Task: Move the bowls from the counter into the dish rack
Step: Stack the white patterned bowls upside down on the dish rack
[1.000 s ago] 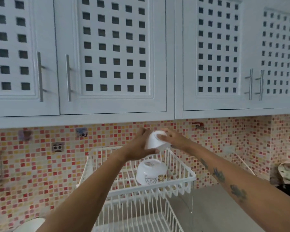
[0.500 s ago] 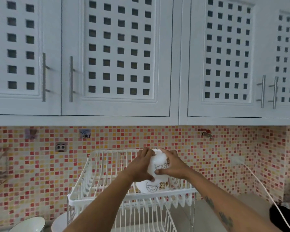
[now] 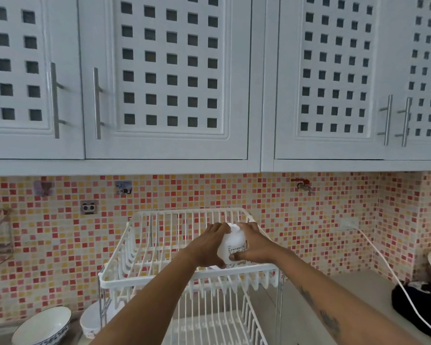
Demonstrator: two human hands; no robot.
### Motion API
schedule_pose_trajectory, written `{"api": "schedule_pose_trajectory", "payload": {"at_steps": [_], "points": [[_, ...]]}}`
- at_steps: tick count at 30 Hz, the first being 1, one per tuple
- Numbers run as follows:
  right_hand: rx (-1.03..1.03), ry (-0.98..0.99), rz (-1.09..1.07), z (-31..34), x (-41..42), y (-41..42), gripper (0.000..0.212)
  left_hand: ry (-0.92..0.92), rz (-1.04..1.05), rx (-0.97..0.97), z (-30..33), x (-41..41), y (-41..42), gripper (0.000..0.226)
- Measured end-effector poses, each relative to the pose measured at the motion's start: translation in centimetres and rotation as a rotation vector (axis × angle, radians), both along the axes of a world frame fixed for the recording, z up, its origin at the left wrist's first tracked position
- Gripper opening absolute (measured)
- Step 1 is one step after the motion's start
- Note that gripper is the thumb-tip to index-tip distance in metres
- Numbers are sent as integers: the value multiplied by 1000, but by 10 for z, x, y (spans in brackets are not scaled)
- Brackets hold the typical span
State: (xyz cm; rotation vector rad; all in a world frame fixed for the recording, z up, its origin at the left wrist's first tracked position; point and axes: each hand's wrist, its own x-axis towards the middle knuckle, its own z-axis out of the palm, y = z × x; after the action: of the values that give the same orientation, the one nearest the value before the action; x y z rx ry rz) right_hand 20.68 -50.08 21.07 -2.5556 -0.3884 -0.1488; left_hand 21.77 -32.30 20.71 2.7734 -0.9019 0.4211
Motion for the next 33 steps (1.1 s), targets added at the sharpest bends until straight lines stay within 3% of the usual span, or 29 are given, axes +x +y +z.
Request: {"api": "schedule_pose_trajectory", "payload": {"at_steps": [9,15,23,33], "points": [[-196,23,25,-6,6,-2,114,-45,-15,116,1,-3,-6,88],[-229,-16,55,-6,10,-2,107,72,9,-98,0,-2,-8,75],[-217,-70,49,-7,15,1,108,94,76,-85,0,-4,-11,79],[-117,71,47,11,3,1,95,235,159,-265,9,-8,-7,88]]}}
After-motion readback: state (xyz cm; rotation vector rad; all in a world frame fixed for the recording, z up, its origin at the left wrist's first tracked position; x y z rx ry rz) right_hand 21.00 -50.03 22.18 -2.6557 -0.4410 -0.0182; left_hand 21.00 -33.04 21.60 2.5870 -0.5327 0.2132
